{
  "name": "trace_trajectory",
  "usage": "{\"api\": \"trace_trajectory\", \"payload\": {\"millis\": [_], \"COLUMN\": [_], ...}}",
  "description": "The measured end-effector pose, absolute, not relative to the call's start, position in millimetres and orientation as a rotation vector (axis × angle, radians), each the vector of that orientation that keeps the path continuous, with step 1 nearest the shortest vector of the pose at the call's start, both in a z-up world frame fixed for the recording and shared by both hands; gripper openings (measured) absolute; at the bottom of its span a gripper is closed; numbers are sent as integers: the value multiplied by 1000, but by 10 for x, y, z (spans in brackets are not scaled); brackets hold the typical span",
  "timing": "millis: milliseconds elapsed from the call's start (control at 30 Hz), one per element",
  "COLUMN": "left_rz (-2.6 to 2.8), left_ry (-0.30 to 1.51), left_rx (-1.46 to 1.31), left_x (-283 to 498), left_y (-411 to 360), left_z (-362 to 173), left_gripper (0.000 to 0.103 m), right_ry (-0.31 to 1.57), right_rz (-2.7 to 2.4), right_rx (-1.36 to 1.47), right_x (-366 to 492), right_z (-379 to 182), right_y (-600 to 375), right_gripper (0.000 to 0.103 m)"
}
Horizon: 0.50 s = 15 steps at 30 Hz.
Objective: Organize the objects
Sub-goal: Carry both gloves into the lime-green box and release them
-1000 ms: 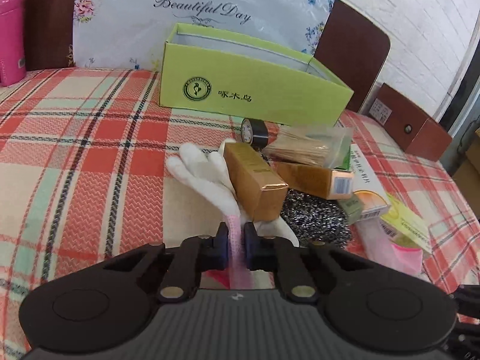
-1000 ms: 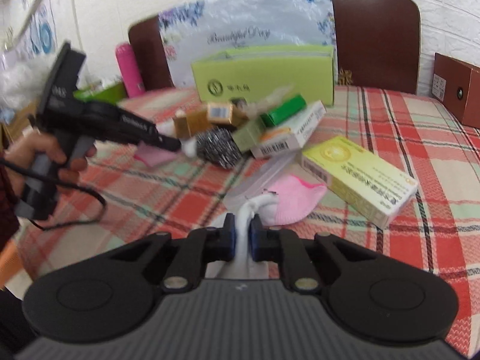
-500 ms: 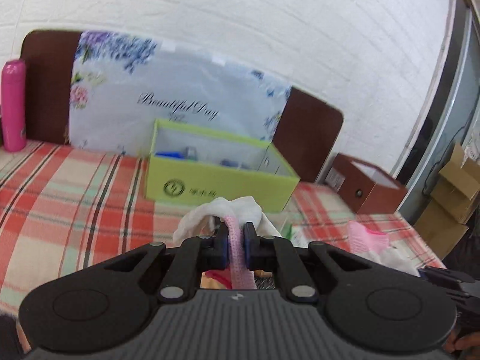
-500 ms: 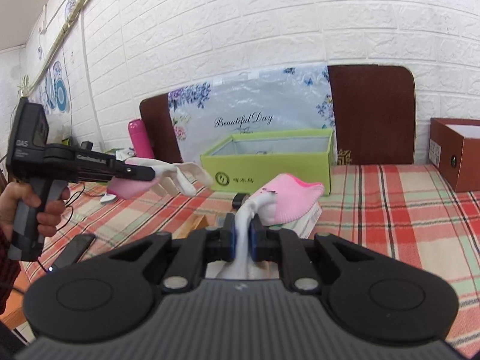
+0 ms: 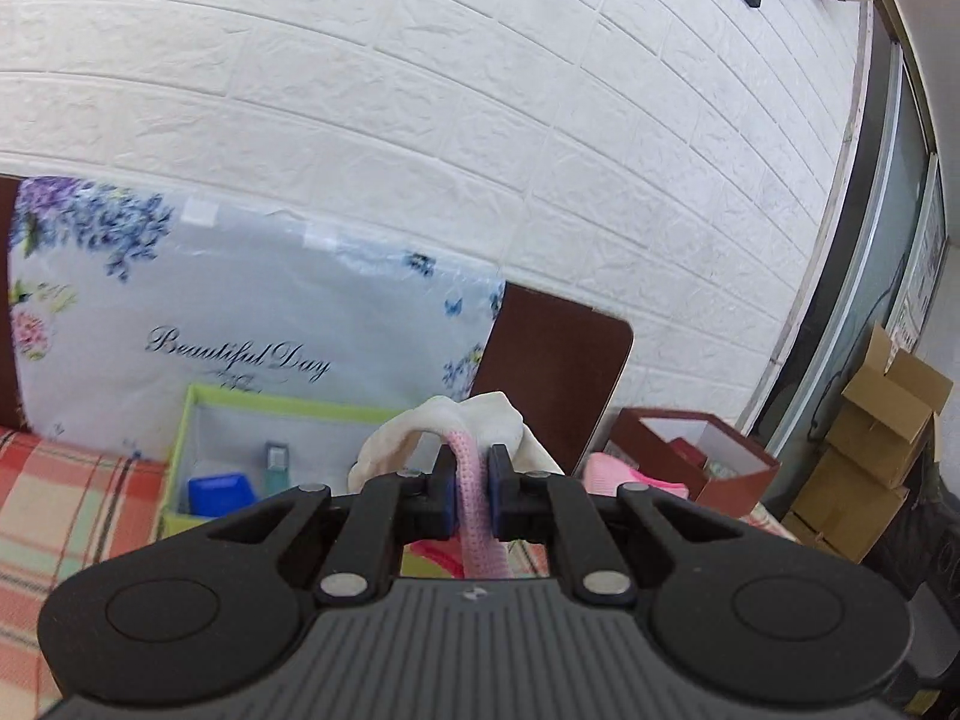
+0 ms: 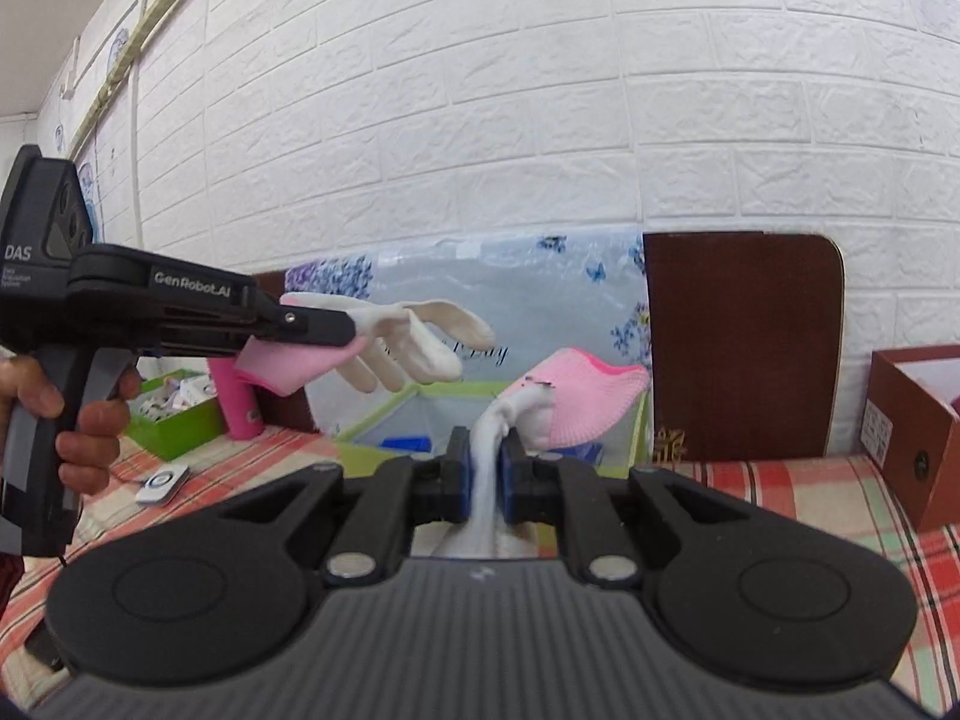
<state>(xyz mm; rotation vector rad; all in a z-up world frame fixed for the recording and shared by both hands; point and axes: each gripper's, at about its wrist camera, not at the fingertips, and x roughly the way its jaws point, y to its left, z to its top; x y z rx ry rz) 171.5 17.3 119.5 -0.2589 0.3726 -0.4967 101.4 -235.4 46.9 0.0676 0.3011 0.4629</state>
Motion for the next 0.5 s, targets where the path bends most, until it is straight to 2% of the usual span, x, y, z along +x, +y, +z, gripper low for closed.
{"api": "trace_trajectory", "payload": {"millis": [267, 500], "left_rz": [-519, -508], "left_ry": [360, 402], "left_rx": [-289, -294], "left_x": [2375, 2973], "left_y": [-127, -261], "left_z": [1305, 1128], "left_gripper": [9, 9], "right_ry": [264, 311], "right_rz": [415, 448], "right_rx": [51, 109], "right_x": [1817, 2612], "right_z": [469, 216], "right_y": [-2082, -2128], "right_gripper": [10, 10]}}
